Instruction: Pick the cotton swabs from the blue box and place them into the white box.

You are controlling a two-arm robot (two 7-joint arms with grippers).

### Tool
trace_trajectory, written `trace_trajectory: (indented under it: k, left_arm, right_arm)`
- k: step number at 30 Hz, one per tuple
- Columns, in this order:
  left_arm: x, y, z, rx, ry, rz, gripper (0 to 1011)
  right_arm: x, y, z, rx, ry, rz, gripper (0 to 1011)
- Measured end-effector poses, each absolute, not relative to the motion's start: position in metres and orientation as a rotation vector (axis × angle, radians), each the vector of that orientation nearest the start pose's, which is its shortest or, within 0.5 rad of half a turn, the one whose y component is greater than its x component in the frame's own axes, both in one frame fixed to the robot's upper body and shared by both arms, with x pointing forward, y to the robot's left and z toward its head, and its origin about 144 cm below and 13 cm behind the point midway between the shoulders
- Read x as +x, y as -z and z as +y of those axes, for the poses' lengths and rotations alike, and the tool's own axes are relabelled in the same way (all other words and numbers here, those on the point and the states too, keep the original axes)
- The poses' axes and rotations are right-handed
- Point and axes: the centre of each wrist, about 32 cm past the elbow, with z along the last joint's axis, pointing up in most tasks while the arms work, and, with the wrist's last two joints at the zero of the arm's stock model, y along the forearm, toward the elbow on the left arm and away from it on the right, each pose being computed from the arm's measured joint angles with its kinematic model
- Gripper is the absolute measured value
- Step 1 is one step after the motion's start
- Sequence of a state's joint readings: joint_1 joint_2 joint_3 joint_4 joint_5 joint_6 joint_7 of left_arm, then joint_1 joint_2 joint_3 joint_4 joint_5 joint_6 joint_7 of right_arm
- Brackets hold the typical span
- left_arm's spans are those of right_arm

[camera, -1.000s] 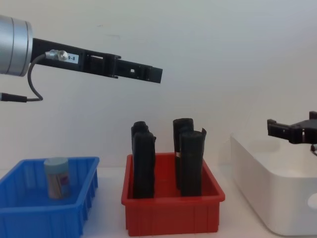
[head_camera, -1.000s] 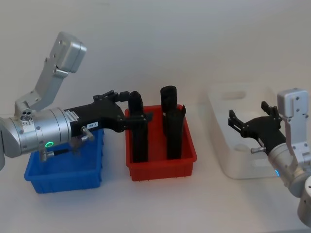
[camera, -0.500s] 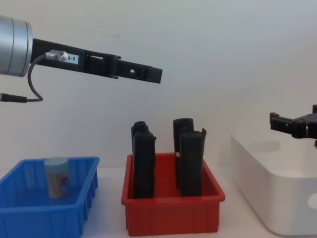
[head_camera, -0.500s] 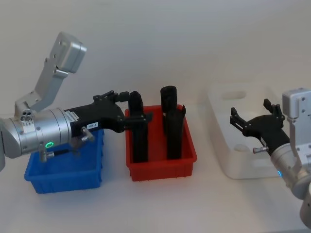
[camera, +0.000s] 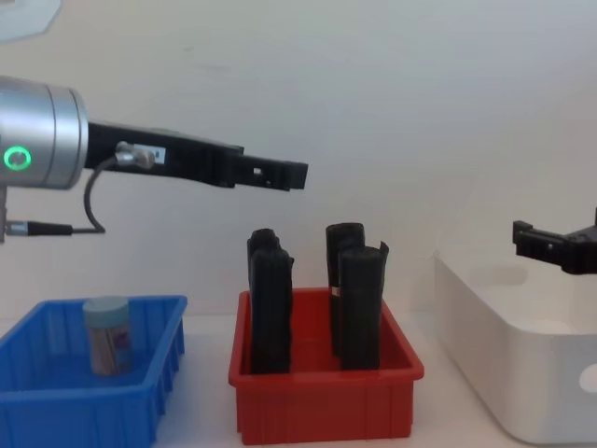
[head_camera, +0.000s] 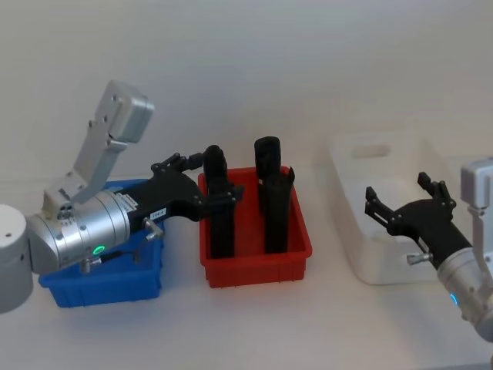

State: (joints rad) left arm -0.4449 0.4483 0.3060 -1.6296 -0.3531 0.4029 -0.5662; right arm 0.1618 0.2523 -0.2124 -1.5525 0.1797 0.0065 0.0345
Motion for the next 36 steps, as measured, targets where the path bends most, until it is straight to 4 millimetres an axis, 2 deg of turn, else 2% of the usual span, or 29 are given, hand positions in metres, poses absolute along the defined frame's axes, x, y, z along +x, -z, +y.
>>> trace_trajectory:
  k: [19, 36]
  left_arm:
    - [0.524, -1.258, 0.232, 0.158, -0.929, -0.172, 1000]
    - [0.502, -1.219, 0.208, 0.094, -1.070, -0.243, 1000]
  right_arm:
    - [0.448, -1.188, -0.237, 0.024, 1.239, -0.081, 1002]
    - [0.443, -1.189, -0.237, 0.026, 1.229, -0.075, 1002]
